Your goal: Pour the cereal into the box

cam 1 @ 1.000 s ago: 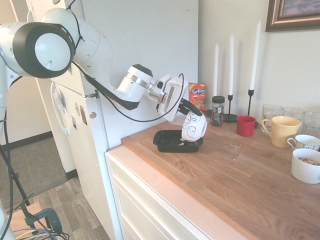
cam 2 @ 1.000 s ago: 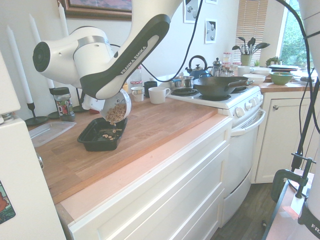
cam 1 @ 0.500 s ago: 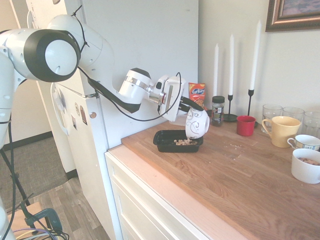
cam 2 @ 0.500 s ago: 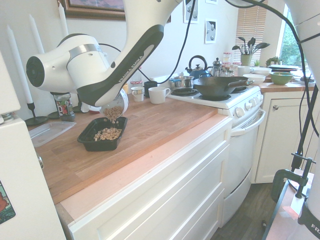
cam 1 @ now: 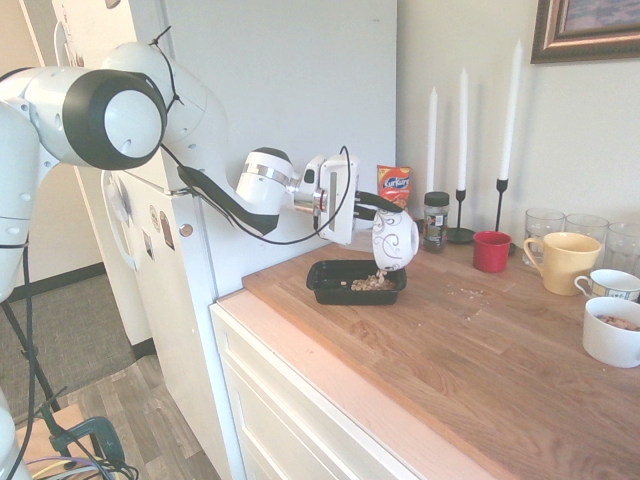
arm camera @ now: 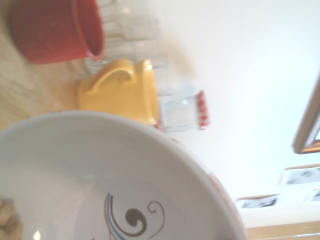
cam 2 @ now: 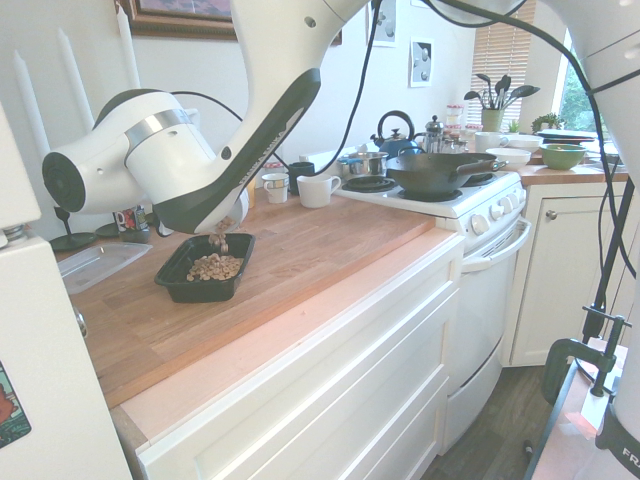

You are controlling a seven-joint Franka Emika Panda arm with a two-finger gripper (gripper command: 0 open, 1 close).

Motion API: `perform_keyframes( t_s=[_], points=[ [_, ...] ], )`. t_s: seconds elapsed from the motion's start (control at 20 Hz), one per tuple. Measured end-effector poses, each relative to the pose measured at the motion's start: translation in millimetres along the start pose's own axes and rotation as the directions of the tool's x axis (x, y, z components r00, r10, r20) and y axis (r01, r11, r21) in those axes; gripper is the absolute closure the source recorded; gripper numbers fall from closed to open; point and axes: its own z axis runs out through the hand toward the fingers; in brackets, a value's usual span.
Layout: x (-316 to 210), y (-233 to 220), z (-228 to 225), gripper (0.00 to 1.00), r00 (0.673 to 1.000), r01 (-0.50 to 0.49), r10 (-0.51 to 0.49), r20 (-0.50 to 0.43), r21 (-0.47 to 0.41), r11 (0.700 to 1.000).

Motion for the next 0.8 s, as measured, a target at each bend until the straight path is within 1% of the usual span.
perform_keyframes(
  t_s=[0.6,0.7,0.8],
  points=[
    [-7,-13,-15,1.00,0.994,0.037,-0.042,-0.106,-0.046,0.998],
    [-13,-17,-14,1.00,0.992,0.047,-0.053,-0.116,-0.053,0.998],
    [-12,-17,-12,1.00,0.994,0.040,-0.046,-0.103,-0.055,0.998]
  ],
)
